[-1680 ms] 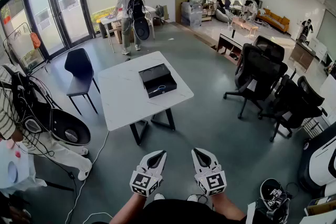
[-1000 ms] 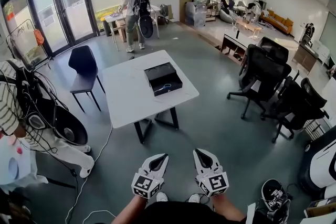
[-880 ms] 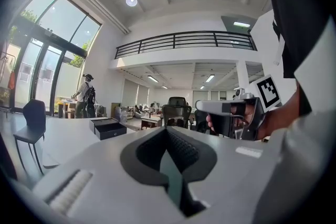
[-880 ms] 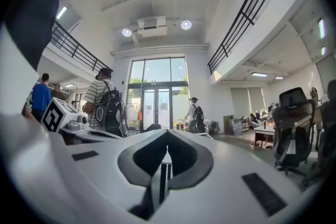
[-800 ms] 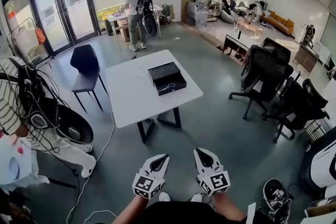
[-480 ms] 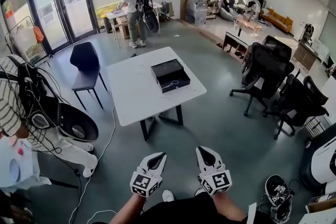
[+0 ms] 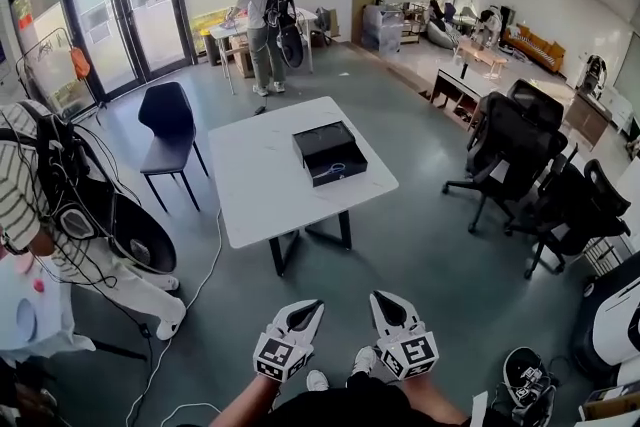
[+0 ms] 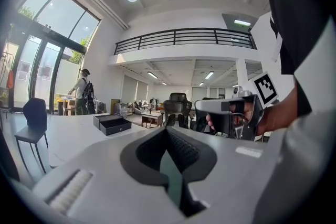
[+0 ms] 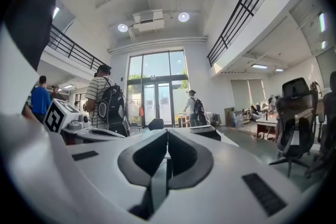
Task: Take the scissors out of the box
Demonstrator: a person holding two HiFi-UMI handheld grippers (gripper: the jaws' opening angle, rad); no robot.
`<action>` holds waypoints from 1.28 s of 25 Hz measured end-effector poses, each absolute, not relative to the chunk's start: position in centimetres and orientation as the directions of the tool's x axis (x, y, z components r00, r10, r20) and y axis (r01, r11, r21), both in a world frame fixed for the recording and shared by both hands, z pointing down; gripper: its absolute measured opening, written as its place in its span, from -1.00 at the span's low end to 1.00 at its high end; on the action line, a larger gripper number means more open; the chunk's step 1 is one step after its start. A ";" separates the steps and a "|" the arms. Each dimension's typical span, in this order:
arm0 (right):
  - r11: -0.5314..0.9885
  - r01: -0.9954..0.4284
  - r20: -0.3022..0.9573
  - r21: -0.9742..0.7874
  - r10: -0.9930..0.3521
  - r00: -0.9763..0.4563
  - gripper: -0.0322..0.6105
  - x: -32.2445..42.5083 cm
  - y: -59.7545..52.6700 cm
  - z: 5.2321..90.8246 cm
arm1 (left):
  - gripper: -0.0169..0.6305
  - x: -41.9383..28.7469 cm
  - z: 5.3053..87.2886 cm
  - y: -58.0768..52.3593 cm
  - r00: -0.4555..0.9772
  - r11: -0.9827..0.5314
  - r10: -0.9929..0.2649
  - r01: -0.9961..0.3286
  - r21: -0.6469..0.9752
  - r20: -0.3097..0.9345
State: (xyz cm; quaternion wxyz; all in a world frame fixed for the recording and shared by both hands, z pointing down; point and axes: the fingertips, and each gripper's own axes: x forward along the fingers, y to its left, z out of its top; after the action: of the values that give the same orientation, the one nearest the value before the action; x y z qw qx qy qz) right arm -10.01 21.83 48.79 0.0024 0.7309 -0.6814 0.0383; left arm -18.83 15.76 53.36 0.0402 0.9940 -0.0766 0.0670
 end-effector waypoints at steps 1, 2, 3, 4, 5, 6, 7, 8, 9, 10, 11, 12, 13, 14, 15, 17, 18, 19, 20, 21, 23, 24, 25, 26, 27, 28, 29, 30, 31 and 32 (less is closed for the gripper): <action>-0.058 -0.997 0.055 -0.048 -0.997 0.055 -0.87 -9.7 21.4 48.6 | -0.92 -18.4 53.0 15.2 0.977 -0.983 -0.163 -0.173 0.064 0.135; -0.044 -0.998 0.049 -0.044 -0.998 0.042 -0.88 -9.4 21.0 48.3 | -0.92 -18.0 52.6 14.4 0.975 -0.980 -0.183 -0.192 0.061 0.129; -0.031 -0.999 0.042 -0.037 -0.999 0.030 -0.87 -9.0 20.6 48.0 | -0.92 -17.6 52.1 13.7 0.972 -0.976 -0.201 -0.210 0.061 0.121; -0.020 -0.999 0.036 -0.030 -0.999 0.019 -0.87 -8.5 20.3 47.7 | -0.92 -17.1 51.6 13.2 0.970 -0.973 -0.215 -0.223 0.059 0.113; -0.011 -1.000 0.032 -0.023 -0.999 0.010 -0.87 -7.8 20.1 47.4 | -0.92 -16.5 51.3 13.0 0.969 -0.972 -0.223 -0.229 0.053 0.106; -0.002 -1.000 0.031 -0.019 -1.000 0.001 -0.87 -7.0 19.9 47.3 | -0.92 -15.8 51.1 12.9 0.969 -0.972 -0.225 -0.230 0.040 0.105; 0.008 -1.000 0.033 -0.019 -0.999 -0.009 -0.87 -6.3 19.8 47.4 | -0.92 -15.1 51.1 12.9 0.968 -0.974 -0.223 -0.227 0.023 0.110; 0.019 -1.000 0.036 -0.020 -0.999 -0.019 -0.87 -5.6 19.6 47.5 | -0.92 -14.4 51.2 12.9 0.968 -0.975 -0.221 -0.224 0.007 0.120; 0.029 -0.999 0.039 -0.020 -0.999 -0.030 -0.87 -4.9 19.5 47.5 | -0.92 -13.8 51.4 12.9 0.966 -0.975 -0.222 -0.224 -0.002 0.132; 0.038 -0.999 0.040 -0.017 -0.998 -0.039 -0.87 -4.3 19.4 47.5 | -0.92 -13.4 51.6 12.9 0.963 -0.973 -0.228 -0.230 -0.002 0.142; 0.046 -0.999 0.040 -0.012 -0.998 -0.046 -0.87 -3.6 19.4 47.4 | -0.92 -12.9 51.9 12.8 0.960 -0.970 -0.238 -0.242 0.005 0.148; 0.053 -0.999 0.040 -0.010 -0.998 -0.053 -0.87 -2.9 19.3 47.4 | -0.92 -12.5 52.0 12.7 0.956 -0.967 -0.251 -0.255 0.013 0.152; 0.058 -0.998 0.039 -0.011 -0.998 -0.059 -0.87 -2.2 19.3 47.5 | -0.92 -11.9 52.2 12.6 0.952 -0.963 -0.262 -0.268 0.016 0.156; 0.064 -0.998 0.038 -0.016 -0.997 -0.064 -0.87 -1.5 19.2 47.6 | -0.92 -11.3 52.4 12.5 0.949 -0.961 -0.271 -0.277 0.012 0.161; 0.069 -0.997 0.039 -0.021 -0.997 -0.069 -0.87 -0.8 19.2 47.9 | -0.92 -10.7 52.7 12.5 0.946 -0.960 -0.277 -0.281 0.003 0.168; 0.079 -0.997 0.040 -0.028 -0.996 -0.080 -0.87 0.4 19.2 48.4 | -0.92 -9.4 52.8 12.6 0.944 -0.959 -0.280 -0.283 -0.009 0.174; 0.085 -0.996 0.040 -0.026 -0.996 -0.086 -0.87 0.9 19.2 48.6 | -0.92 -8.8 52.6 12.7 0.944 -0.959 -0.282 -0.285 -0.011 0.172; 0.091 -0.996 0.040 -0.020 -0.995 -0.092 -0.87 1.5 19.1 48.7 | -0.92 -8.4 52.4 12.7 0.943 -0.957 -0.287 -0.289 -0.013 0.169; 0.099 -0.995 0.038 -0.012 -0.994 -0.099 -0.87 2.0 19.0 48.7 | -0.92 -8.0 52.2 12.7 0.941 -0.955 -0.294 -0.296 -0.013 0.165; 0.106 -0.994 0.034 -0.001 -0.994 -0.106 -0.87 2.5 18.8 48.5 | -0.92 -7.6 51.9 12.5 0.940 -0.953 -0.301 -0.304 -0.011 0.161; 0.118 -0.993 0.020 0.024 -0.993 -0.118 -0.87 3.3 18.6 48.0 | -0.92 -6.9 51.5 12.4 0.938 -0.949 -0.313 -0.316 0.001 0.149; 0.121 -0.992 0.011 0.036 -0.993 -0.121 -0.88 3.6 18.5 47.7 | -0.92 -6.6 51.3 12.3 0.937 -0.946 -0.319 -0.323 0.004 0.143; 0.121 -0.992 0.002 0.047 -0.993 -0.121 -0.87 3.8 18.5 47.5 | -0.92 -6.4 51.1 12.1 0.935 -0.944 -0.327 -0.330 0.002 0.138; 0.118 -0.991 -0.005 0.057 -0.993 -0.119 -0.88 4.0 18.3 47.4 | -0.92 -6.2 51.0 11.9 0.933 -0.941 -0.335 -0.337 -0.002 0.132; 0.114 -0.991 -0.010 0.063 -0.993 -0.115 -0.88 4.2 18.2 47.4 | -0.92 -6.0 50.8 11.7 0.931 -0.939 -0.341 -0.343 -0.006 0.128; 0.108 -0.992 -0.014 0.066 -0.994 -0.109 -0.88 4.5 18.0 47.4 | -0.92 -5.8 50.7 11.4 0.930 -0.938 -0.346 -0.347 -0.007 0.125; 0.103 -0.992 -0.017 0.065 -0.994 -0.105 -0.88 4.8 17.8 47.4 | -0.92 -5.6 50.7 11.3 0.930 -0.937 -0.347 -0.349 -0.008 0.124; 0.101 -0.993 -0.019 0.062 -0.995 -0.103 -0.88 5.0 17.6 47.4 | -0.92 -5.5 50.8 11.1 0.929 -0.937 -0.347 -0.349 -0.010 0.125; 0.102 -0.993 -0.023 0.058 -0.994 -0.104 -0.88 5.1 17.3 47.3 | -0.92 -5.5 50.8 11.0 0.929 -0.937 -0.348 -0.349 -0.012 0.126; 0.106 -0.993 -0.025 0.054 -0.994 -0.108 -0.88 5.1 16.9 47.2 | -0.92 -5.5 50.9 10.8 0.928 -0.936 -0.350 -0.352 -0.010 0.128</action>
State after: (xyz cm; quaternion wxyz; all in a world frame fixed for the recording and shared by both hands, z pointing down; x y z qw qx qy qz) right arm 5.07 16.94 47.19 0.0087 0.6679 -0.7436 -0.0284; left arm -5.47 10.81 50.90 0.0067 0.9818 -0.1787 0.0641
